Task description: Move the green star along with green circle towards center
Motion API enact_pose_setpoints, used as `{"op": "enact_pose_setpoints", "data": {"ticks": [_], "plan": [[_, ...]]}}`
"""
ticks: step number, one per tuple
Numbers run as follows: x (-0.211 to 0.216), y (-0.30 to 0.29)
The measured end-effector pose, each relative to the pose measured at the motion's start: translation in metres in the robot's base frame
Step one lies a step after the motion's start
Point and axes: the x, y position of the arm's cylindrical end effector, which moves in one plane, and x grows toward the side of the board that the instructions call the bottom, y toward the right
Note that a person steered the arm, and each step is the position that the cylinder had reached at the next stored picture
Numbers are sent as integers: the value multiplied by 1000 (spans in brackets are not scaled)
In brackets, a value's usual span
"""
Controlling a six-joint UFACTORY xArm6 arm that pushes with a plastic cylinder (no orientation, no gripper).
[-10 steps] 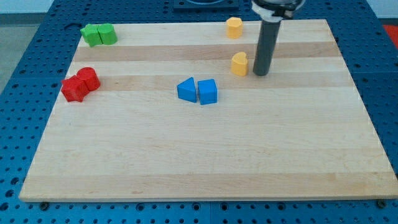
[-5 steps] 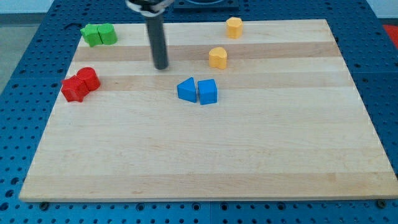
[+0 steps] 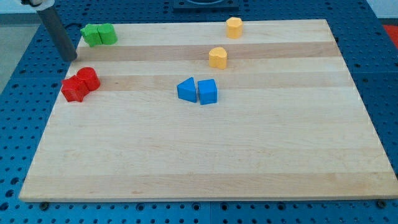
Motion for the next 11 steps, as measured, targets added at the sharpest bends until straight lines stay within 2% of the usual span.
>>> {"op": "enact_pose_setpoints", "data": {"ticks": [1,4,8,11], "plan": [[-19,1],[-42,1],[-116,1],[-98,20]]}}
